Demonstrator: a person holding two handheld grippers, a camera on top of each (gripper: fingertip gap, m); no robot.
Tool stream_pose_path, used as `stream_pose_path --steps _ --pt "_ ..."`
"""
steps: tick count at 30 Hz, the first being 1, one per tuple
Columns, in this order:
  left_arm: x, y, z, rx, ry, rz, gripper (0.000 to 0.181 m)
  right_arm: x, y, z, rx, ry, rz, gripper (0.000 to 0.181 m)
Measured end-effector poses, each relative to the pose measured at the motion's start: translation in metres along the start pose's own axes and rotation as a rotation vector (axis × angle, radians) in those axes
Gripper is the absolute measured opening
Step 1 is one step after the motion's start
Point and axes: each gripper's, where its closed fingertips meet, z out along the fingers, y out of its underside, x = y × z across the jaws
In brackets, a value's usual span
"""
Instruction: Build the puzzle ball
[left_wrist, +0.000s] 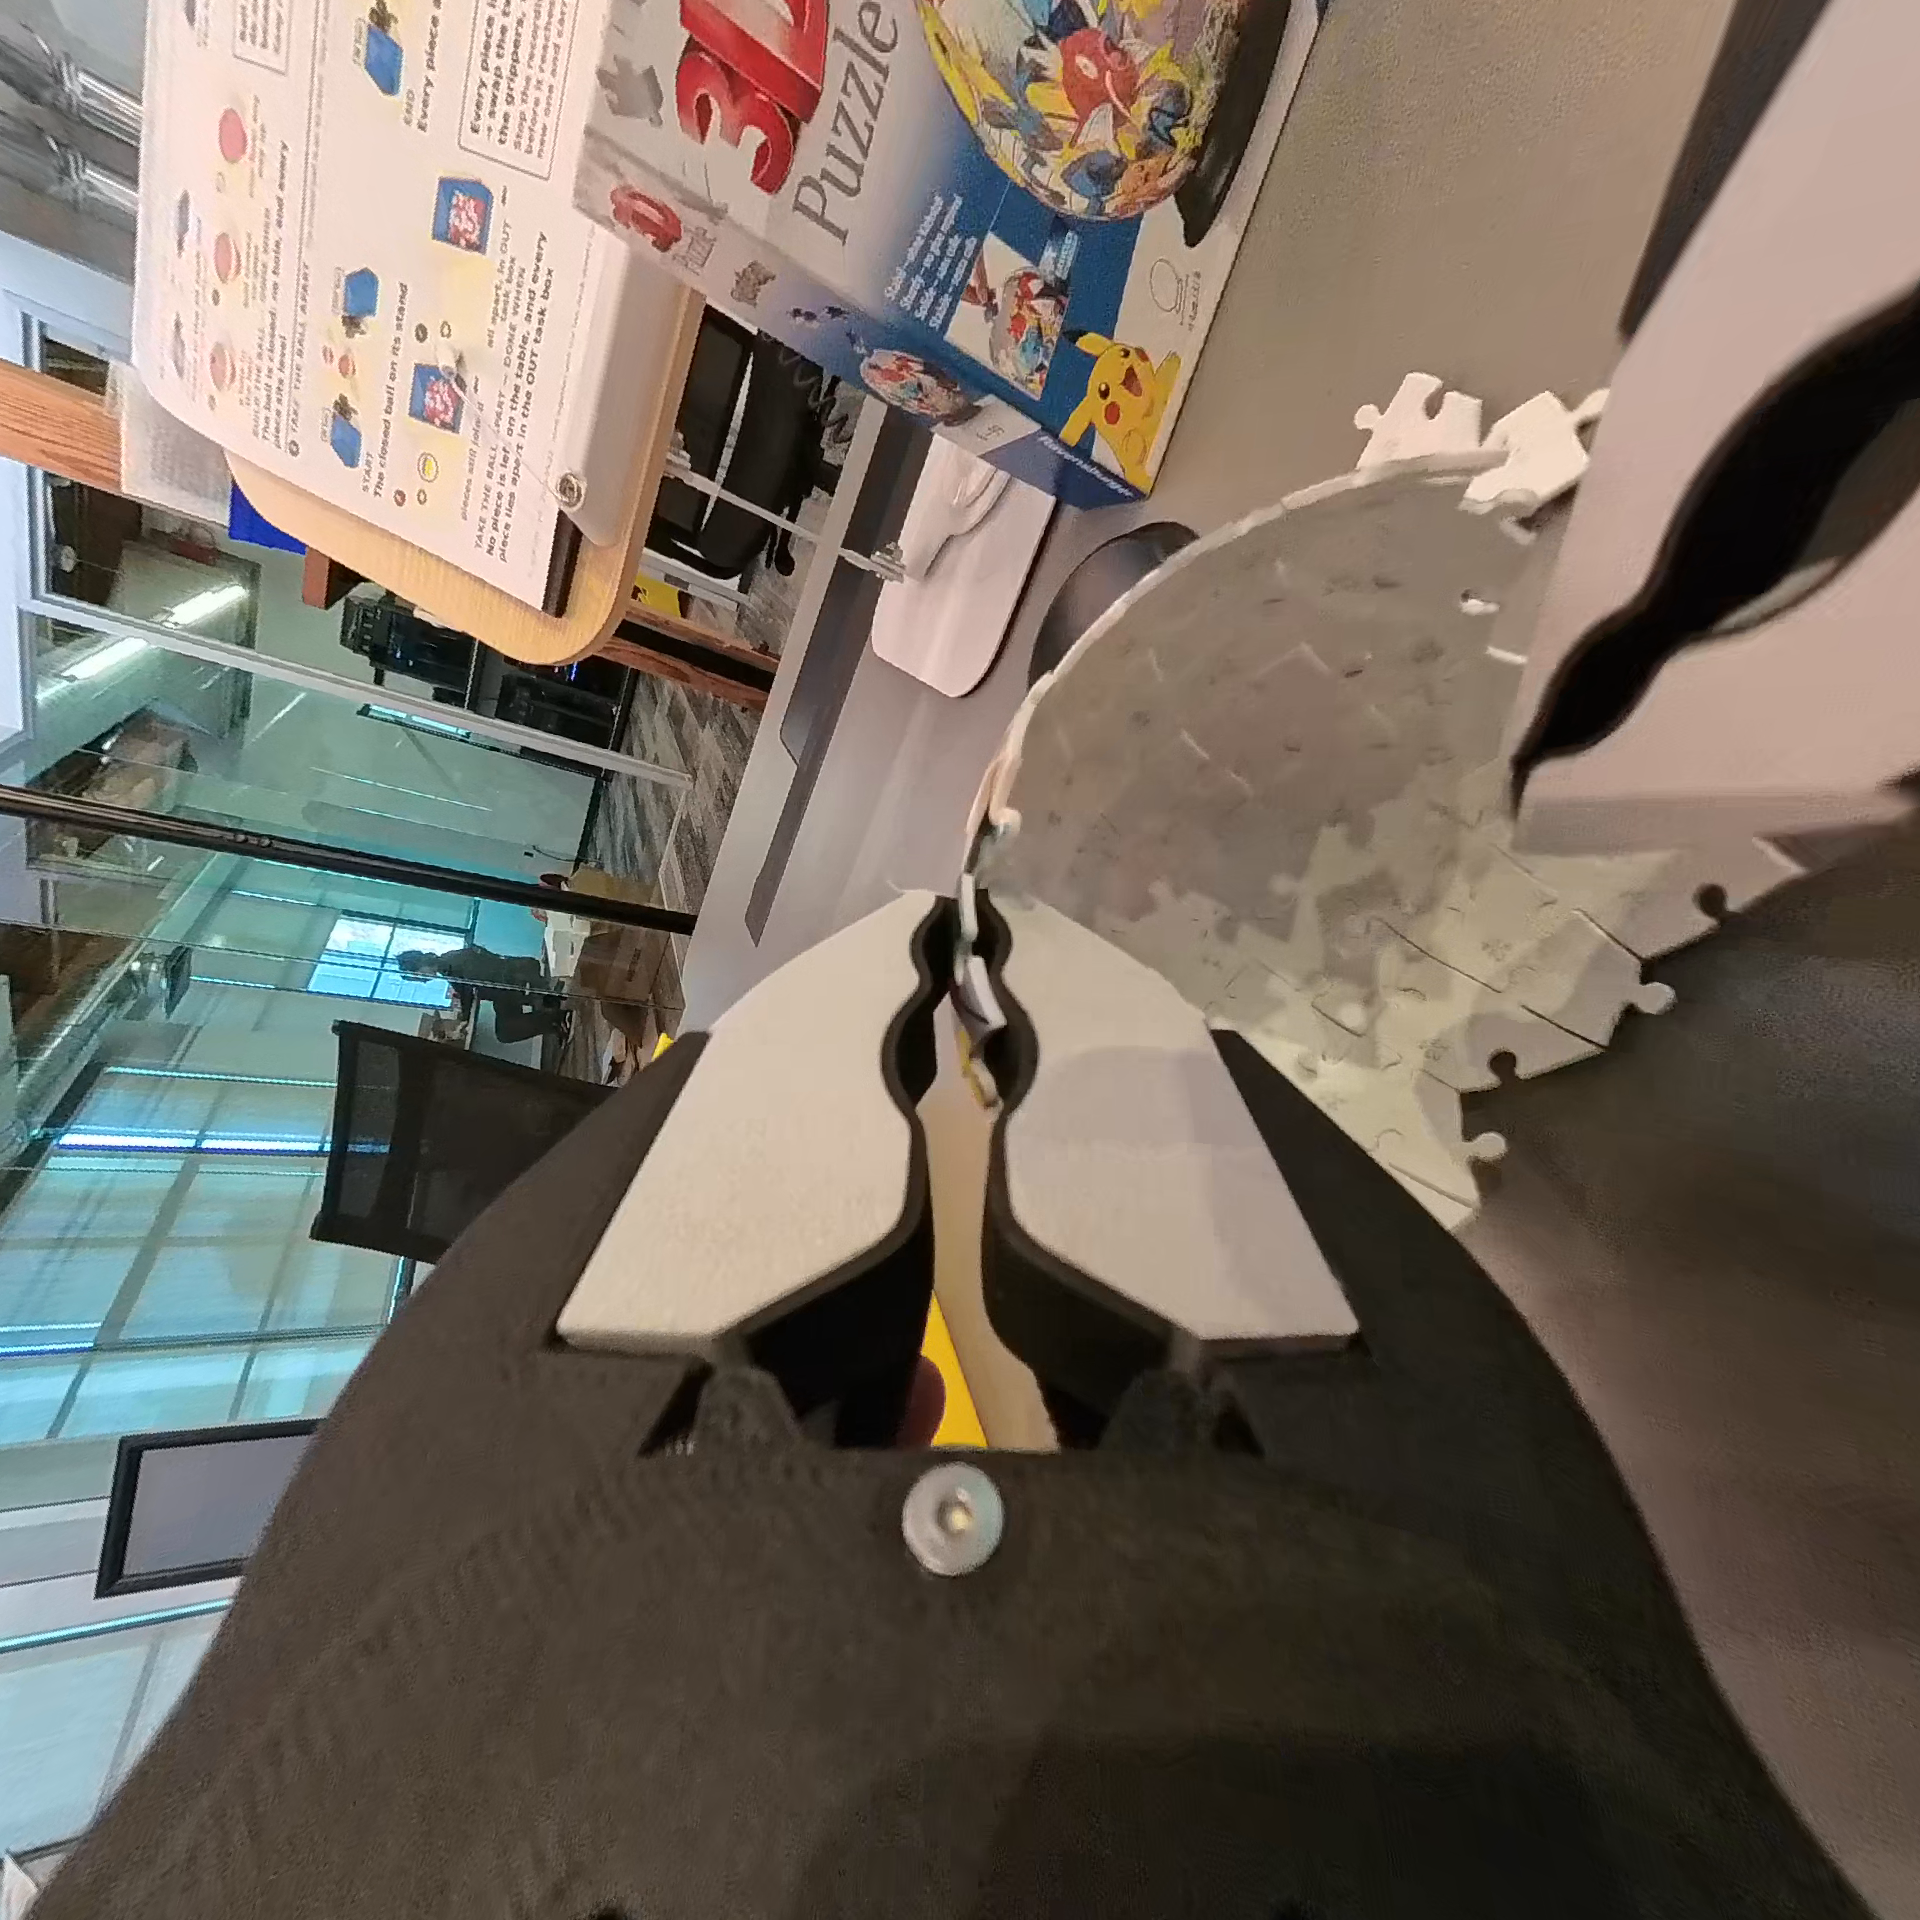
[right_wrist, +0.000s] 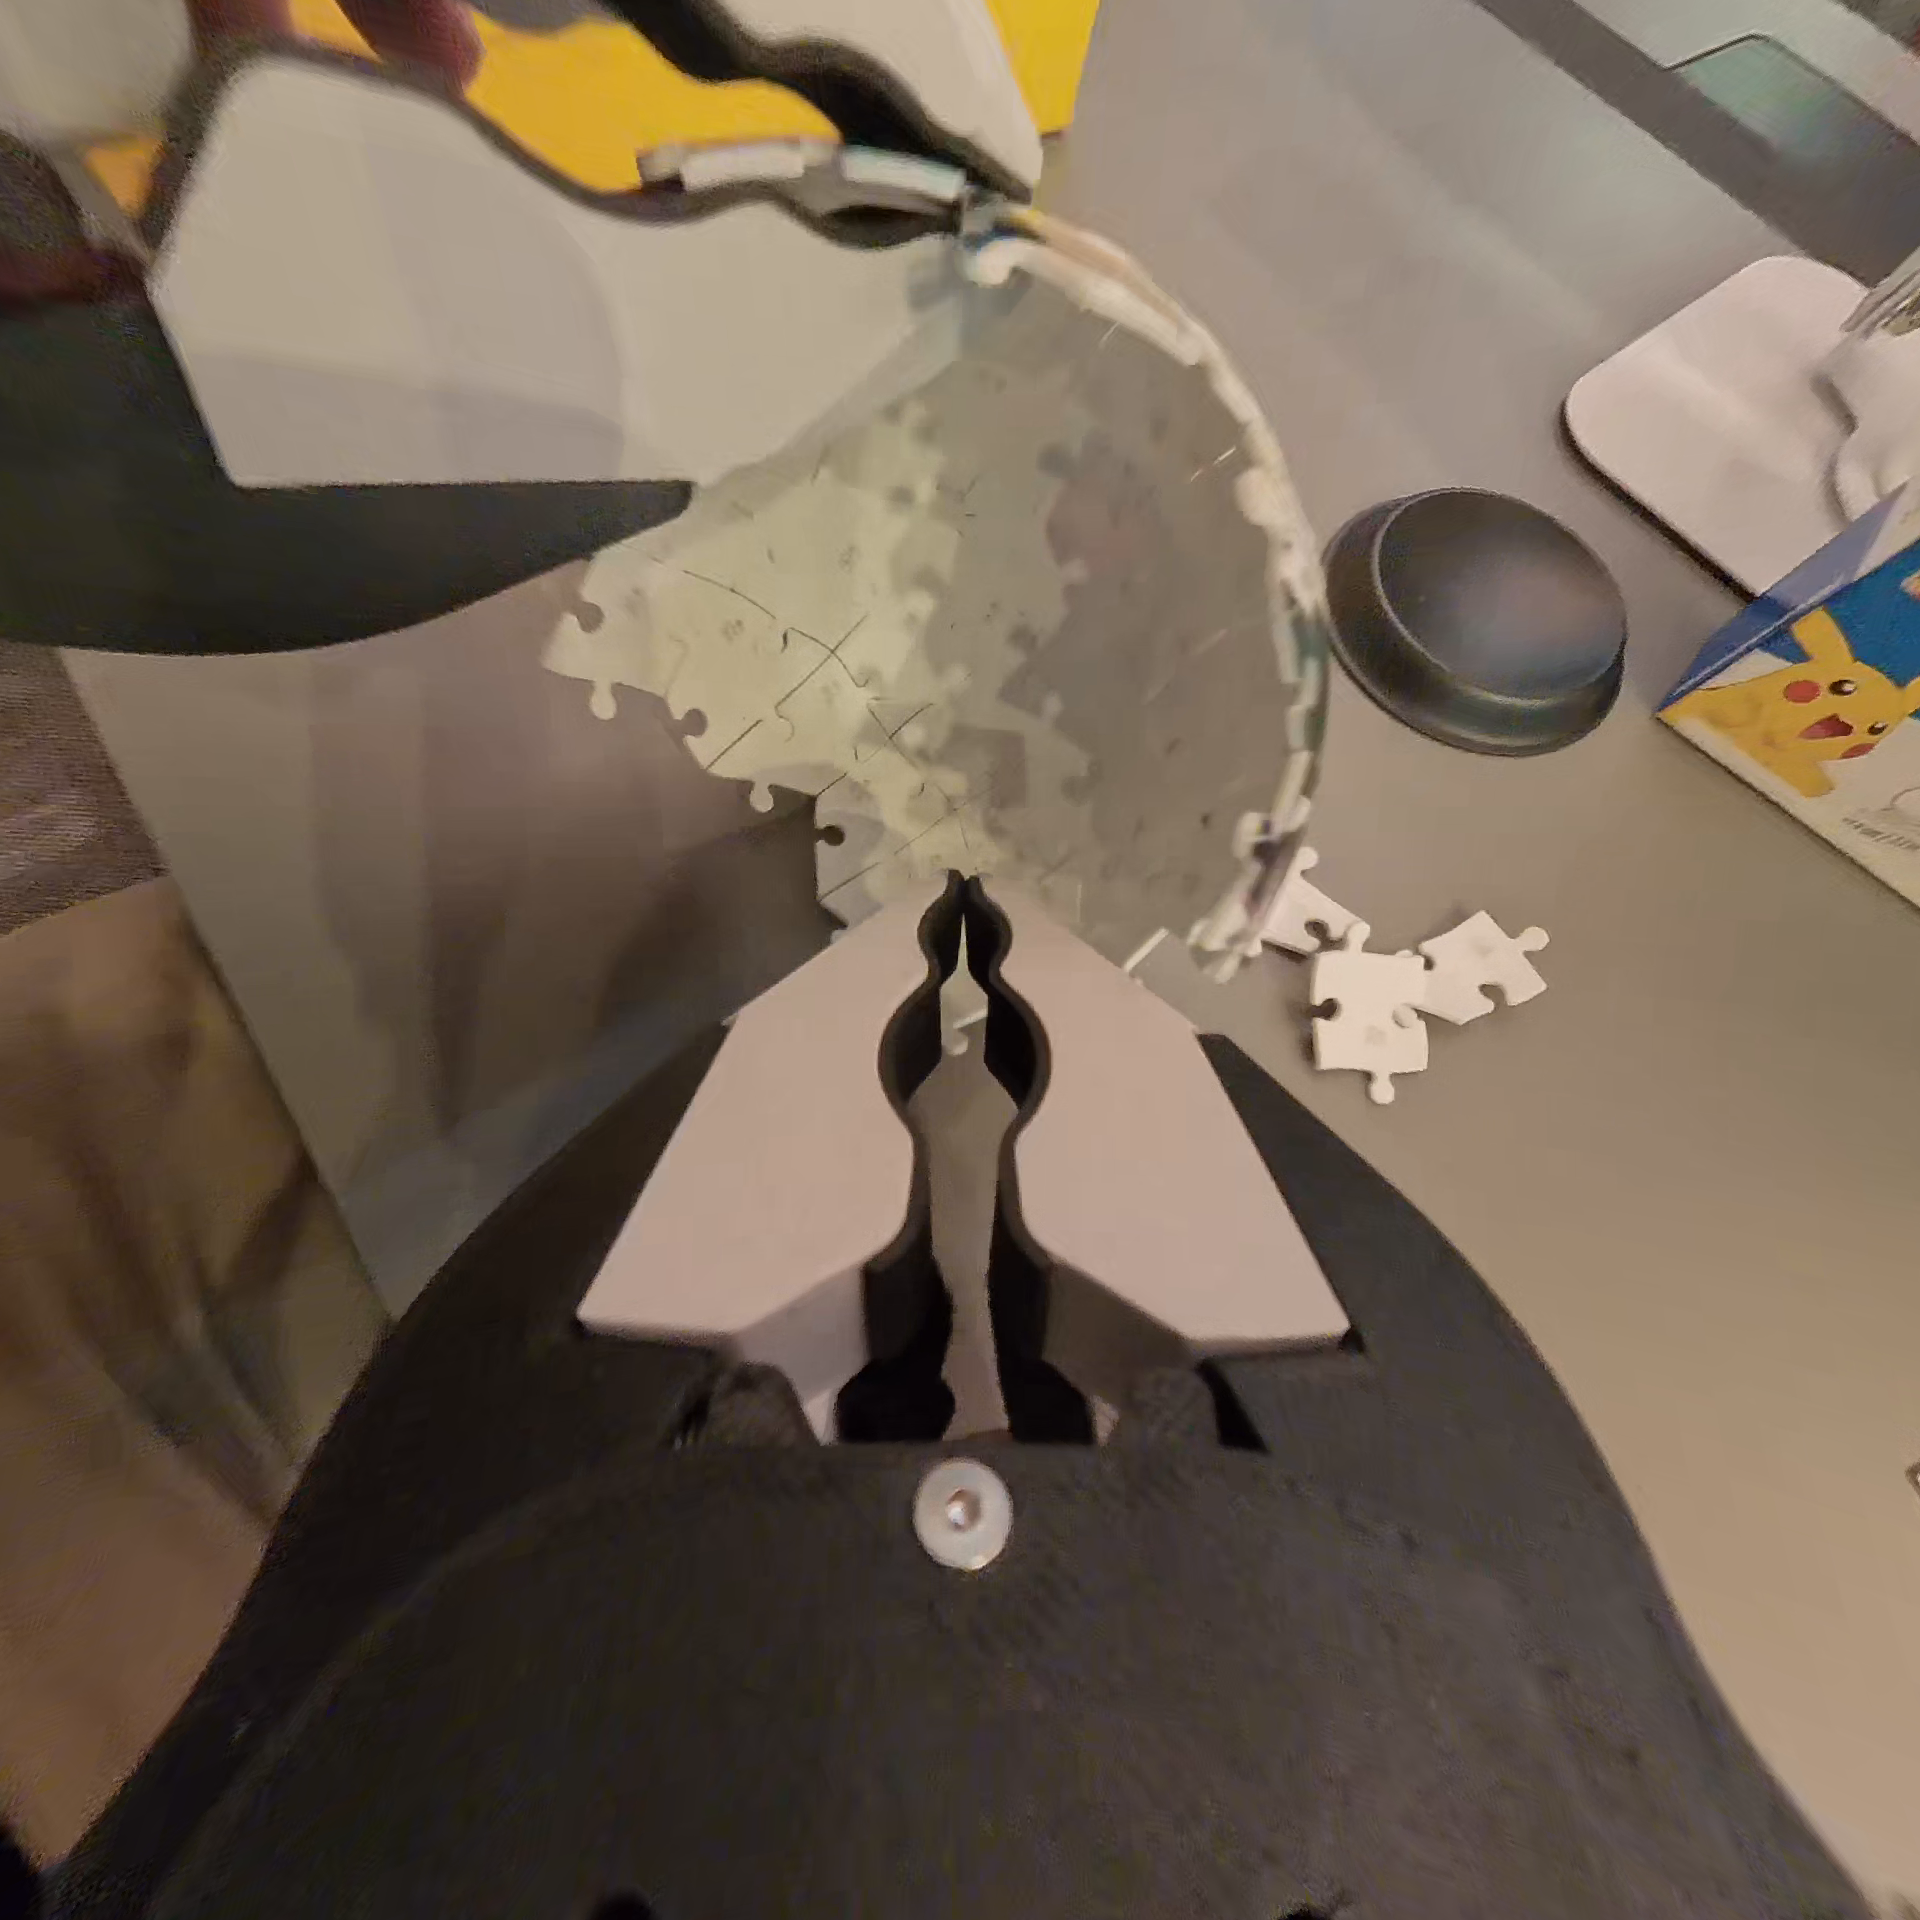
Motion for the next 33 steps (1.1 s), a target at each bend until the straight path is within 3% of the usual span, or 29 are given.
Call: stream_pose_path --steps 8,16,33 --pt "-0.001 0.001 0.001 -0.001 0.004 -0.02 0.003 0.006 0.002 -0.048 0.087 -0.14 0.016 0.0" --pt "-0.001 0.006 0.003 -0.012 0.017 -0.072 0.003 0.036 0.027 -0.05 -0.008 -0.055 0.058 0.006" --pt "-0.005 0.019 0.008 -0.032 0.05 -0.227 0.003 0.05 0.039 -0.05 -0.03 -0.082 0.22 0.02"
